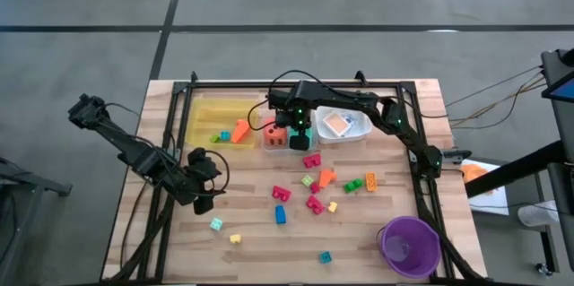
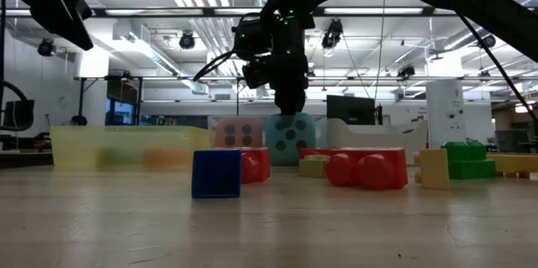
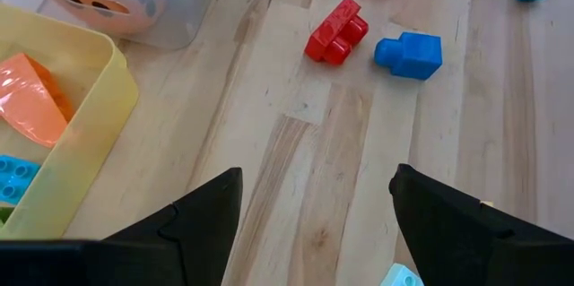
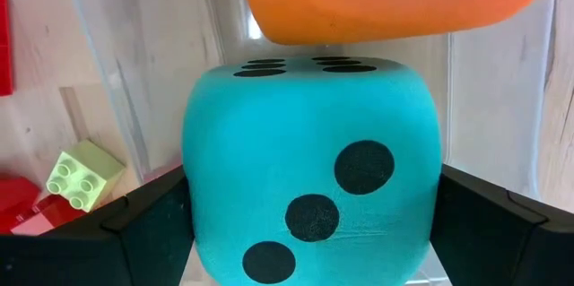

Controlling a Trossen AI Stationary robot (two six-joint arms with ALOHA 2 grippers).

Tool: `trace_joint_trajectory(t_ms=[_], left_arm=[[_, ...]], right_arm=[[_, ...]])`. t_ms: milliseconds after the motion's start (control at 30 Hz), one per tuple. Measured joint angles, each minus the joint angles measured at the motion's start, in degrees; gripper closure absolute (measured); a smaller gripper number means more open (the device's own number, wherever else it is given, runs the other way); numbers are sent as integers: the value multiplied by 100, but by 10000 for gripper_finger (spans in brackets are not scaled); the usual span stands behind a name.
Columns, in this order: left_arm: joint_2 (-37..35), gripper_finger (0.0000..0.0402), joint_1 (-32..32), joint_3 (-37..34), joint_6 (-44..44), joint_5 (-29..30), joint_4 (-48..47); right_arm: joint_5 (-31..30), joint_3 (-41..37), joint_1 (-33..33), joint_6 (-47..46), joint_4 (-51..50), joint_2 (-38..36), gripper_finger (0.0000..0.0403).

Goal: Pick & Place Toys
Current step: Put the blue dice into the transparent bin, then put the red game piece into the yellow bin

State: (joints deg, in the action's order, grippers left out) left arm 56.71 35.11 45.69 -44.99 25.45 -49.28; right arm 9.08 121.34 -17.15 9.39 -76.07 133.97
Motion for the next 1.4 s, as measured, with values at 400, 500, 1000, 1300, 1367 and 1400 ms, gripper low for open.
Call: trace_joint_trajectory(t_ms=[400, 500, 1000, 1300, 1367, 1400], left_arm=[[0, 121, 0, 0, -2, 0, 0], [0, 121, 0, 0, -2, 0, -2], [0, 121, 2, 0, -2, 0, -2], [2, 121, 2, -2, -2, 0, 0], [2, 121, 0, -2, -2, 2, 2], [2, 121, 2, -2, -2, 2, 2]], right_arm=[[-2, 2, 2, 49, 60, 0, 41], [-39, 2, 2, 48, 38, -25, 41], [-503, 328, 43, -650, -97, -131, 5], [-585, 503, 46, -719, -361, -373, 7], [-604, 503, 47, -811, -443, -429, 7], [-614, 503, 53, -892, -485, -458, 7]])
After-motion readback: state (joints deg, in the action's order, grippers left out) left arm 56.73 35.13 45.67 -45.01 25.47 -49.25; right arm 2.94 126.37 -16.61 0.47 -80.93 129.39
